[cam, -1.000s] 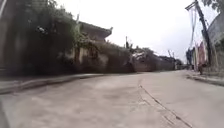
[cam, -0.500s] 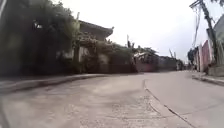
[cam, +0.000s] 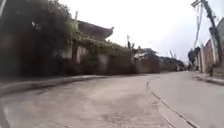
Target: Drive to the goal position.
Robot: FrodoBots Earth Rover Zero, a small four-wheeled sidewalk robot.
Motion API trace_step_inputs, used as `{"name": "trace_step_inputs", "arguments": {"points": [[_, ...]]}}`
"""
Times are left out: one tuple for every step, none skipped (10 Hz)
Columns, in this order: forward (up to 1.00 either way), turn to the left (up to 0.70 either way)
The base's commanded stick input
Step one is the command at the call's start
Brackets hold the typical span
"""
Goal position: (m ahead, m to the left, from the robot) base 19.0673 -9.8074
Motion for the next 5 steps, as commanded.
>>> {"name": "trace_step_inputs", "arguments": {"points": [[0.85, -0.34], [0.85, -0.34], [0.85, -0.3], [0.85, -0.2], [0.85, -0.02]]}}
